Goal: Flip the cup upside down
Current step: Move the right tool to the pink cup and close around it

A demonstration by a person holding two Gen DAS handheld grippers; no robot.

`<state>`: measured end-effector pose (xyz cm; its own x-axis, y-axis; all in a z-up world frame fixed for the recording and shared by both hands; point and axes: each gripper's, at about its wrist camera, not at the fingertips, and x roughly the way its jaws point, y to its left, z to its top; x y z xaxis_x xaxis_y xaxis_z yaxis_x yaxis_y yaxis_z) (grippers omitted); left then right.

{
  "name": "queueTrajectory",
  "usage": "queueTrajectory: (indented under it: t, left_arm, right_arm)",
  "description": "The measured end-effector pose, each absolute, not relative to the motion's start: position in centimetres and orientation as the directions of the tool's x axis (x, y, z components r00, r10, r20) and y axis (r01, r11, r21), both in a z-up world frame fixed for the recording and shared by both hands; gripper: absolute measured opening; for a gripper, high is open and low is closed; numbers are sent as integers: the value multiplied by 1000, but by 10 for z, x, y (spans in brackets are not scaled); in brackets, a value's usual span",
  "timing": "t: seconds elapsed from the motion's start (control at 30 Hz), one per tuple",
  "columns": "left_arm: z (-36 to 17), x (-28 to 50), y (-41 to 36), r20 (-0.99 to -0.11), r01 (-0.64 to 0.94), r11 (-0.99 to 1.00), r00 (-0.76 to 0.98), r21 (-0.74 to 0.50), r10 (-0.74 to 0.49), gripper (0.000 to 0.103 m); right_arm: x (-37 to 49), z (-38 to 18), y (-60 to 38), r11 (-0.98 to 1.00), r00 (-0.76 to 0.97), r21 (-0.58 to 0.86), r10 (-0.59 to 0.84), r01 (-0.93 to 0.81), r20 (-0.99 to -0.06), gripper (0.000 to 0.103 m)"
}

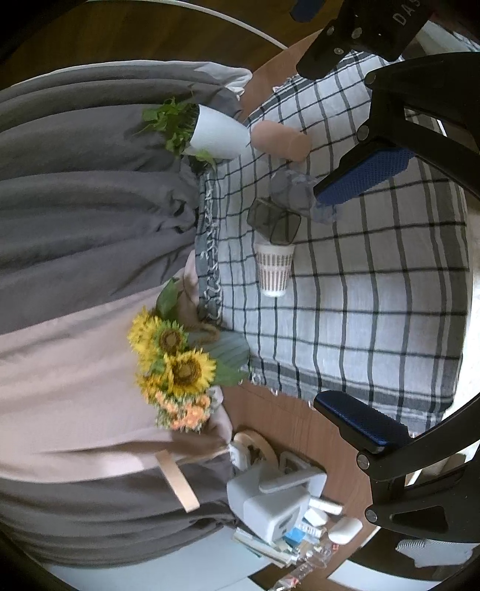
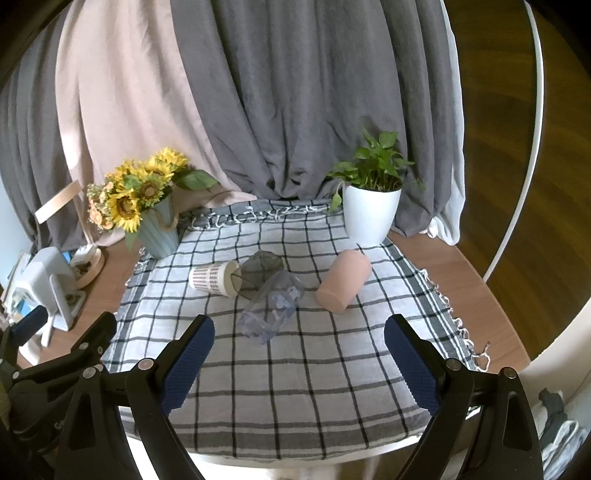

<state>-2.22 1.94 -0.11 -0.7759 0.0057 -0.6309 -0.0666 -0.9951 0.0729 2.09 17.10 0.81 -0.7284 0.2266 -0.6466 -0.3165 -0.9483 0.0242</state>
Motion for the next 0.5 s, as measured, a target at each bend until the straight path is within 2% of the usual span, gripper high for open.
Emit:
queueTrajectory:
  t: [0.2,0.5]
  left_arm:
    - [-12,-58,46,-645,-128,-991,-761,49,66,103]
    - [-42,-131,84,-694,-149,-988,-715,33,85,103]
  right_arm:
    - [-6,-5,208,-932,-701,59,226,-358,-676,94]
    - [-68,-33,260,-912,-680,114,206,-394,-703,94]
